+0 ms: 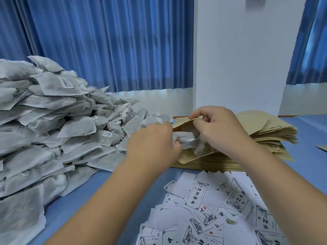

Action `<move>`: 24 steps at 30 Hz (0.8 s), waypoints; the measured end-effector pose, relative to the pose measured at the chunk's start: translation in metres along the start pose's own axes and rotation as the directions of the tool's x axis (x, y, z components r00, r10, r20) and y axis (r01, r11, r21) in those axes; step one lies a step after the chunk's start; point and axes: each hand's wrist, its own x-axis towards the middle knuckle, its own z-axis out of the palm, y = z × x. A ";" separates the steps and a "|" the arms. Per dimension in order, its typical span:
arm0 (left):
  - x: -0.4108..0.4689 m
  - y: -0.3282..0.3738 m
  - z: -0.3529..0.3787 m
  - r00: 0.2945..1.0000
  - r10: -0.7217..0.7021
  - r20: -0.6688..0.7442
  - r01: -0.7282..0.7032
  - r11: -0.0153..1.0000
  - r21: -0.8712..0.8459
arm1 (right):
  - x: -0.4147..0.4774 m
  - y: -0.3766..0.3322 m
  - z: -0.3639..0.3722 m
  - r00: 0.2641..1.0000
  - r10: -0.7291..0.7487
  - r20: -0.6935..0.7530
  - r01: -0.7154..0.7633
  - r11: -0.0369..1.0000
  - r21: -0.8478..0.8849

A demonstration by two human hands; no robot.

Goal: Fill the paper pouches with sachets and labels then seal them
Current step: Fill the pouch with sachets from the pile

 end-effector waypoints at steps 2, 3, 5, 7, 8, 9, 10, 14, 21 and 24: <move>-0.002 0.006 0.009 0.995 -0.061 -0.073 0.060 0.998 -0.012 | 0.000 -0.002 0.001 1.000 -0.005 0.000 0.005 1.000 0.007; -0.002 0.006 0.011 0.991 -0.085 -0.103 0.083 0.996 -0.022 | 0.000 -0.003 0.002 1.000 -0.009 -0.005 0.009 1.000 0.014; -0.001 0.003 0.013 0.981 -0.120 -0.155 0.113 0.992 -0.057 | 0.000 -0.005 0.001 1.000 -0.013 -0.017 0.013 1.000 0.025; -0.001 0.002 0.015 0.971 -0.137 -0.196 0.126 0.990 -0.068 | 0.000 -0.007 0.000 0.999 -0.008 -0.031 0.009 0.999 0.037; -0.001 0.002 0.016 0.969 -0.137 -0.207 0.126 0.990 -0.068 | 0.000 -0.008 -0.001 0.999 -0.006 -0.035 0.007 0.999 0.048; -0.001 0.003 0.017 0.970 -0.140 -0.197 0.129 0.989 -0.068 | -0.001 -0.010 0.000 0.999 -0.005 -0.032 0.007 0.998 0.064; -0.002 0.005 0.018 0.975 -0.144 -0.171 0.134 0.989 -0.069 | -0.001 -0.012 0.000 1.000 -0.006 -0.021 0.008 0.996 0.084; -0.001 0.010 0.017 0.985 -0.174 0.014 0.172 0.951 -0.258 | -0.005 -0.019 0.008 0.999 -0.016 0.047 0.008 0.984 0.176; -0.001 0.012 0.001 0.900 0.068 0.431 0.367 0.416 -0.832 | -0.005 -0.014 0.004 0.994 -0.035 0.100 0.018 0.986 0.168; 0.000 0.008 0.009 0.995 -0.007 0.104 0.071 0.780 -0.622 | -0.005 -0.014 -0.003 0.986 -0.052 0.162 0.010 0.968 0.251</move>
